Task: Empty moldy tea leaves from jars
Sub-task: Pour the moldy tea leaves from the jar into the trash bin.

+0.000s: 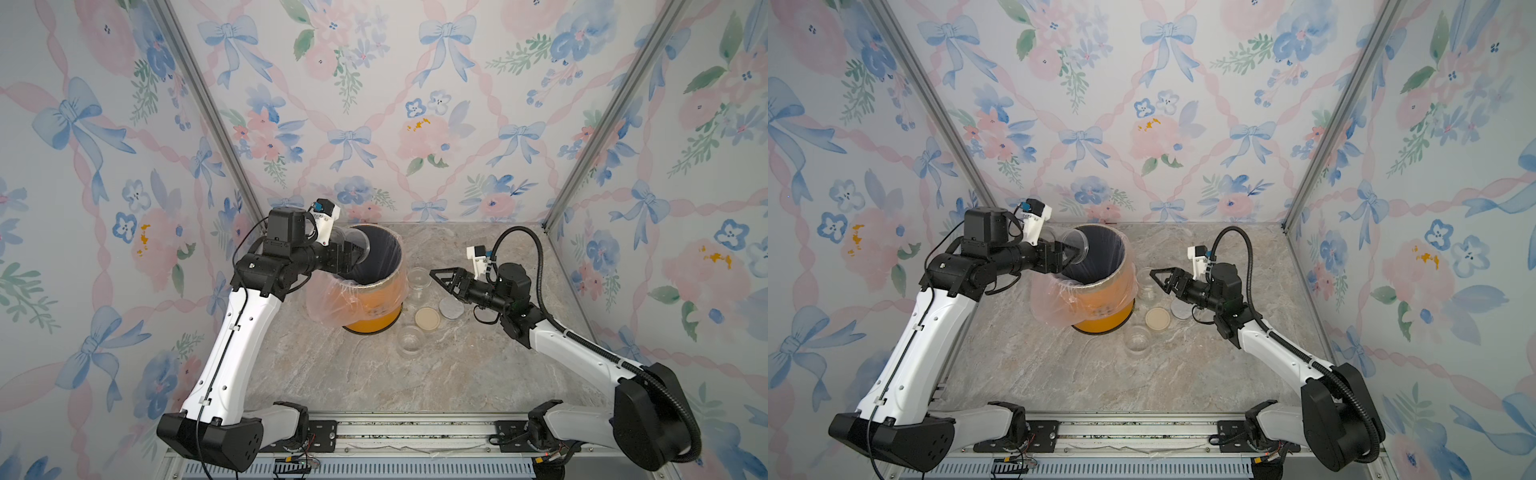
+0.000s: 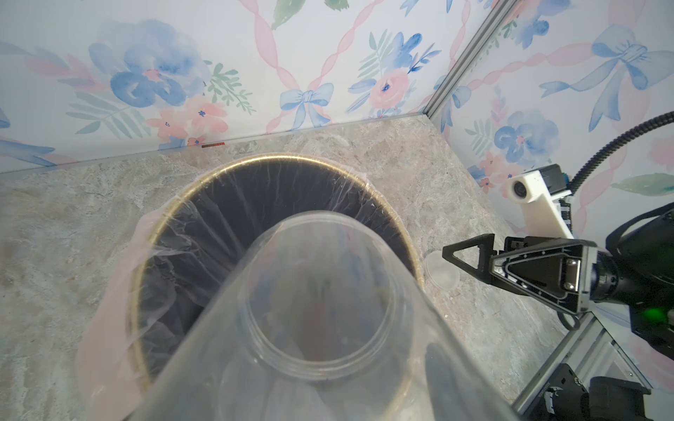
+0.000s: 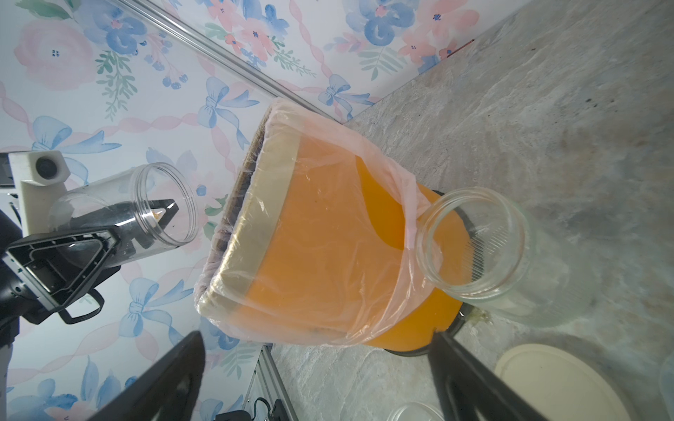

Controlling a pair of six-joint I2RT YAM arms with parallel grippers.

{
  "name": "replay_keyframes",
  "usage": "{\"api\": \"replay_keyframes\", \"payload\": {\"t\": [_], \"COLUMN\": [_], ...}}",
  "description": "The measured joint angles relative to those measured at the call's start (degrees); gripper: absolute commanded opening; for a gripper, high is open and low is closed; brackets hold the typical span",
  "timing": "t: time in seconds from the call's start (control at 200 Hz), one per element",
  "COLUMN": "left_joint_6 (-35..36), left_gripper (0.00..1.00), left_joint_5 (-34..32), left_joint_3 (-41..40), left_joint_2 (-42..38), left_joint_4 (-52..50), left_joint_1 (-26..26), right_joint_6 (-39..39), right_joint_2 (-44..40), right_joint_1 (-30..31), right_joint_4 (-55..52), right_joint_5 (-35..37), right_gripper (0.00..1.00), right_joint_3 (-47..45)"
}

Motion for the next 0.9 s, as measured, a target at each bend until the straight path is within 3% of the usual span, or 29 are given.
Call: {"api": "replay_keyframes", "payload": {"t": [0.235, 0.485, 0.9], "left_joint_6": [0.02, -0.26, -3.61], "left_gripper": [0.46, 0.46, 0.46], "left_joint_5": [0.04, 1.14, 1.55], "left_joint_3": [-9.35, -23.93, -34.62], "left_joint_2": [-10.05, -18.27, -15.37], "left_joint_4": [14.08, 41.16, 75.6], "left_joint_1": [-0.83, -4.22, -12.39], "right_joint_6": [4.46, 7.63, 13.05], "right_joint_2": [0.0, -2.19, -4.0], "right_joint_1": [0.46, 4.09, 9.09], "right_joint_4": [1.66, 1.62, 6.73], "right_joint_5": [0.02, 1.62, 4.79], "right_gripper": [0.96, 0.97, 0.97], "right_joint_3": [0.35, 4.39, 12.2]}}
